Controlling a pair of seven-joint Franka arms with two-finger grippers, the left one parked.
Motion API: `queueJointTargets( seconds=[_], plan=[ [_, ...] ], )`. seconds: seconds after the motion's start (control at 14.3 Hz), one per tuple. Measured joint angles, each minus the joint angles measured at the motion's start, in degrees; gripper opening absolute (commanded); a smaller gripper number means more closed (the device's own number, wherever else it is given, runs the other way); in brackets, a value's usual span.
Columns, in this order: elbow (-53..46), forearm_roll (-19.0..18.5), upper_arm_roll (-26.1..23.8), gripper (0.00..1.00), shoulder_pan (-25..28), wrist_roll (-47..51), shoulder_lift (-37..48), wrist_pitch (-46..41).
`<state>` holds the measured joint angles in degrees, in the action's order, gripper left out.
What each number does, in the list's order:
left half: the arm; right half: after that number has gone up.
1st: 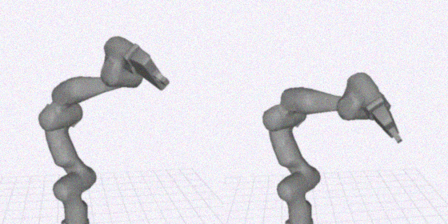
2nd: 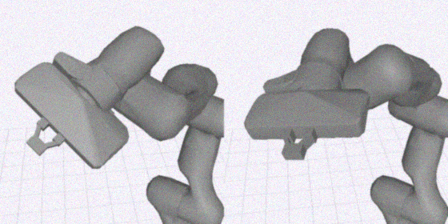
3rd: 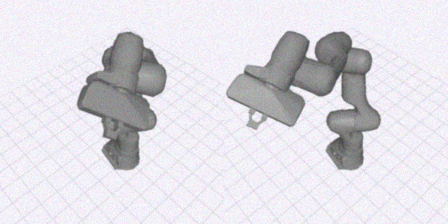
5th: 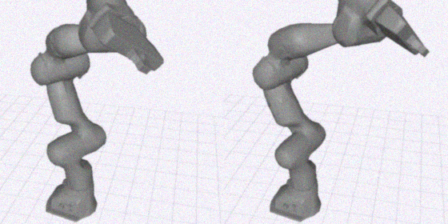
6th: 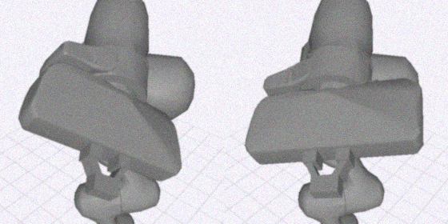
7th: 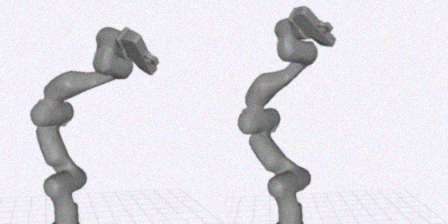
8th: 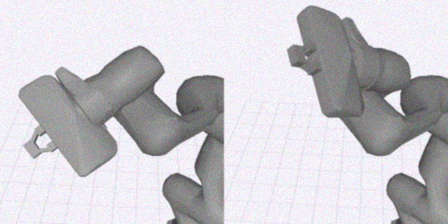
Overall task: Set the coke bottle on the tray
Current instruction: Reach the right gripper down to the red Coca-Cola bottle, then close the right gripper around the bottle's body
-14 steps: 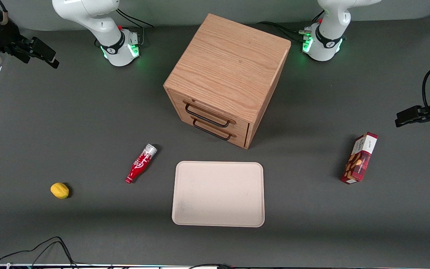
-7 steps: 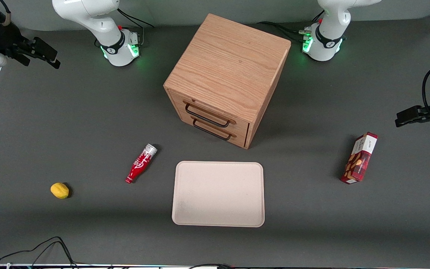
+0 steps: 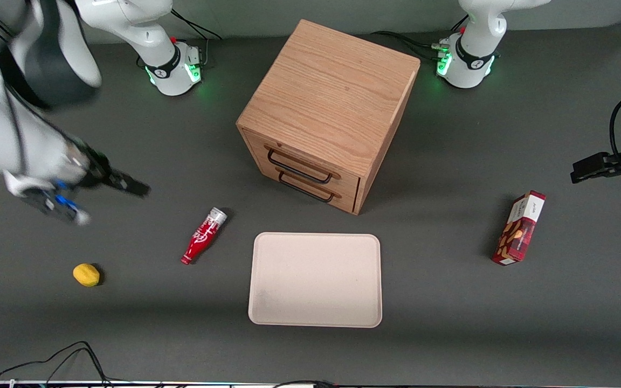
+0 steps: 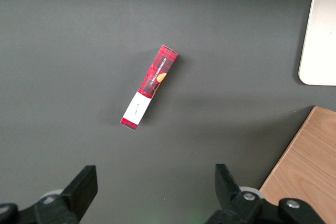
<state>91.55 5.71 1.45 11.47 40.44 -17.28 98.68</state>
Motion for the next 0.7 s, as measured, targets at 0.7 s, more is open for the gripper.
queueJointTargets(
  seconds=[0.7],
  plan=[
    [11.3, 0.1, -4.4, 1.00, 0.7, 14.3, -17.4, 33.7]
  ],
)
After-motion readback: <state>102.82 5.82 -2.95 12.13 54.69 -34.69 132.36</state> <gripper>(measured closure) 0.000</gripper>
